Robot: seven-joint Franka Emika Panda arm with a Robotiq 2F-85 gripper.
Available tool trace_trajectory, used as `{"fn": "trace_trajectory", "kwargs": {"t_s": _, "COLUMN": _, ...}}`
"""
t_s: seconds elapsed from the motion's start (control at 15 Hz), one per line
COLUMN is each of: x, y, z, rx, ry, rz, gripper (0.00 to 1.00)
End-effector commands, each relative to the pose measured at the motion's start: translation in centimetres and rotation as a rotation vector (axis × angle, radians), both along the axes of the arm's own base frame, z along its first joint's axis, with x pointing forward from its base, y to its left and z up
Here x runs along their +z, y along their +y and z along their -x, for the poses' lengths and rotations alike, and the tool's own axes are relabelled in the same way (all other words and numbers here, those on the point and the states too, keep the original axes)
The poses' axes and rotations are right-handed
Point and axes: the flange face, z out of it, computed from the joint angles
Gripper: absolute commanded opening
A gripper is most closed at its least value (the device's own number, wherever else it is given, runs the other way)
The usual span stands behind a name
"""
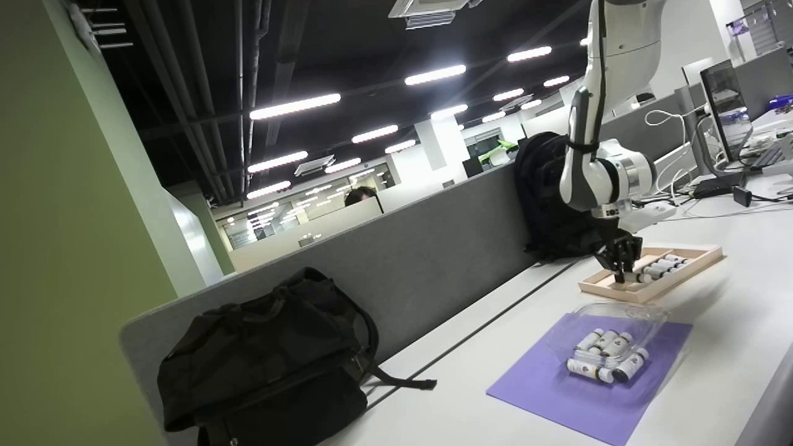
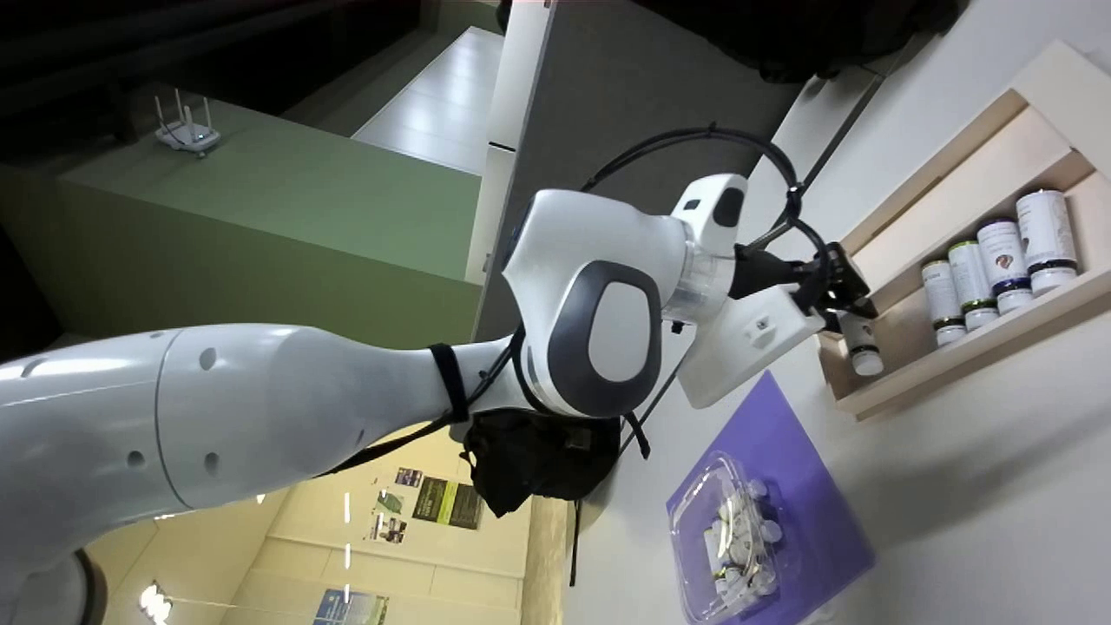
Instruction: Remove one bottle from the tray
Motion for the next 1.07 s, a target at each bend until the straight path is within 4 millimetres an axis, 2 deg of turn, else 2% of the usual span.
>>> {"fn": "trace_trajectory", "kwargs": {"t_s": 0.0, "x": 4.7, "y": 2.7, "z": -2.1, "rx": -0.01, "ry": -0.037, "rz": -0.014, "gripper": 0.12}}
{"fn": "trace_trajectory", "kwargs": {"t_s": 0.2, "x": 6.4, "y": 6.9, "z": -4.3, "rx": 0.014, "ry": -0.088, "rz": -0.038, "gripper": 0.12}}
{"fn": "trace_trajectory", "kwargs": {"t_s": 0.4, "x": 5.4, "y": 11.9, "z": -5.4, "rx": 0.052, "ry": -0.089, "rz": -0.065, "gripper": 0.12}}
{"fn": "trace_trajectory", "kwargs": {"t_s": 0.53, "x": 4.3, "y": 14.3, "z": -5.5, "rx": 0.07, "ry": -0.082, "rz": -0.069, "gripper": 0.12}}
{"fn": "trace_trajectory", "kwargs": {"t_s": 0.73, "x": 2.4, "y": 16.5, "z": -5.2, "rx": 0.071, "ry": -0.095, "rz": -0.088, "gripper": 0.12}}
{"fn": "trace_trajectory", "kwargs": {"t_s": 1.0, "x": 0.4, "y": 17.6, "z": -4.6, "rx": 0.074, "ry": -0.142, "rz": -0.081, "gripper": 0.12}}
